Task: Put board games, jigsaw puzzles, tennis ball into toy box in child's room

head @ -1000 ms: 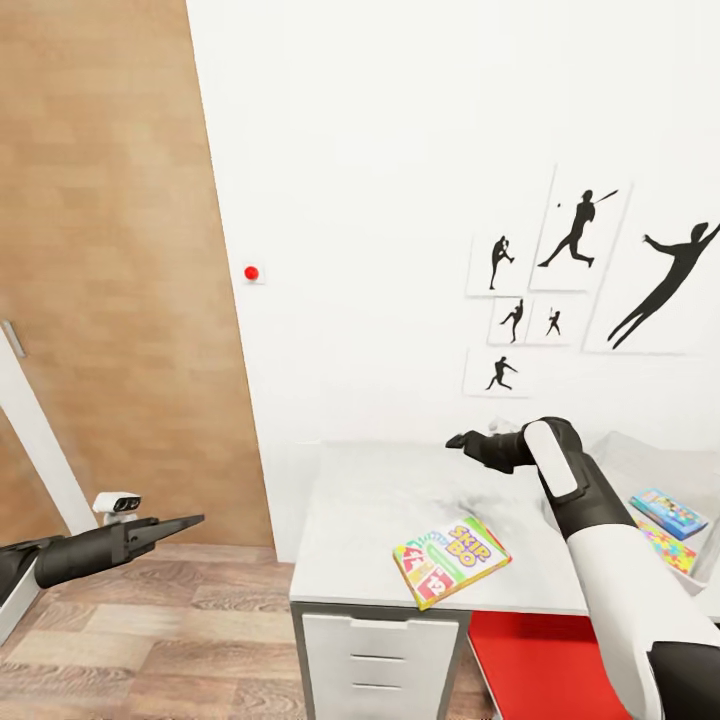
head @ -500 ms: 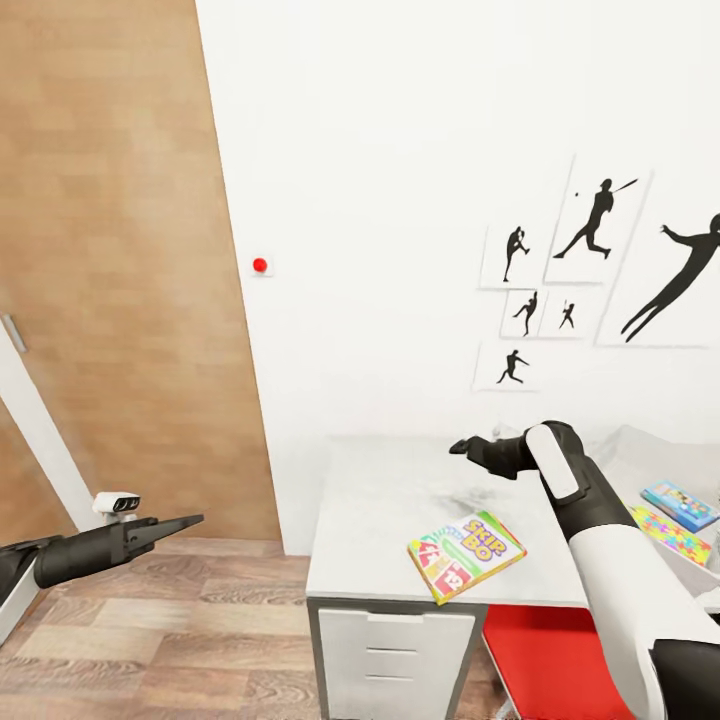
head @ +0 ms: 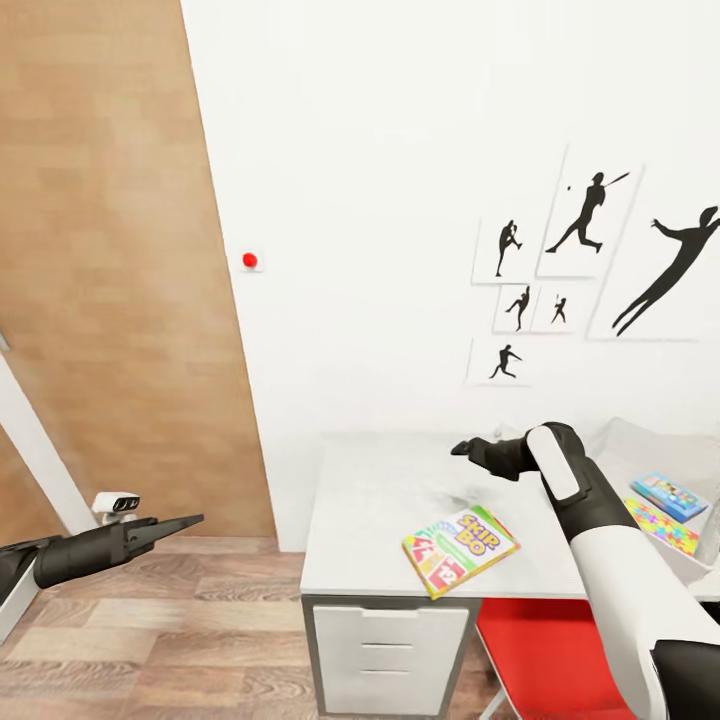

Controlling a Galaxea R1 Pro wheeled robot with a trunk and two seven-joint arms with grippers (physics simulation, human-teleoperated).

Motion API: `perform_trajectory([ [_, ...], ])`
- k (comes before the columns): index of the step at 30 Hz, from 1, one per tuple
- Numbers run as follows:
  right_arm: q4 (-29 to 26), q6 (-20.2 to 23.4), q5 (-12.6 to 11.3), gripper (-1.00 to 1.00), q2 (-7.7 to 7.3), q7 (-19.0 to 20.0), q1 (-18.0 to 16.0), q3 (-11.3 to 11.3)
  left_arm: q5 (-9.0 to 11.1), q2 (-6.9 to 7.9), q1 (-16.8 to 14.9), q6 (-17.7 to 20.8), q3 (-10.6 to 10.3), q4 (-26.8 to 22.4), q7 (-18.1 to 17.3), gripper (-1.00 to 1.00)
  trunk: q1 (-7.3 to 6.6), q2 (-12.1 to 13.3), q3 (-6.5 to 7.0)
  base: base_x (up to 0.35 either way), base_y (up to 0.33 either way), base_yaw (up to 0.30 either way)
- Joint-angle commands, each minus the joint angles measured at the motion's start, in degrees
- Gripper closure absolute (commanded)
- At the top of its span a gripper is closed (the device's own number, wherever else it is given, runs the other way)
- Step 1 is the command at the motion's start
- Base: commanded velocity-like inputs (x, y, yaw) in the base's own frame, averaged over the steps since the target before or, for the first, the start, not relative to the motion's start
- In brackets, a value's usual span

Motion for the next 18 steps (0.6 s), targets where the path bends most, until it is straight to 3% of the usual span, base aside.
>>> perform_trajectory([
  [1, -0.03, 0.16, -0.61, -1.0, -0.02, -0.55, -0.05, -0.03, 0.01, 0.02, -0.04, 0.62, -0.02, -0.02, -0.19, -1.0, 0.04, -0.14, -0.16, 0.0, -0.07, -0.015],
  [9, 0.02, 0.14, -0.61, -1.0, -0.72, -0.74, -0.09, -0.03, 0.02, 0.02, -0.04, 0.67, -0.03, -0.02, -0.19, -1.0, 0.04, -0.14, -0.63, 0.0, -0.143, -0.049],
  [18, 0.3, 0.03, -0.6, -1.0, -0.82, -0.91, -0.11, 0.02, 0.03, 0.09, -0.04, 0.68, 0.24, -0.02, -0.19, -1.0, 0.04, -0.14, -1.41, 0.0, -0.034, -0.069],
])
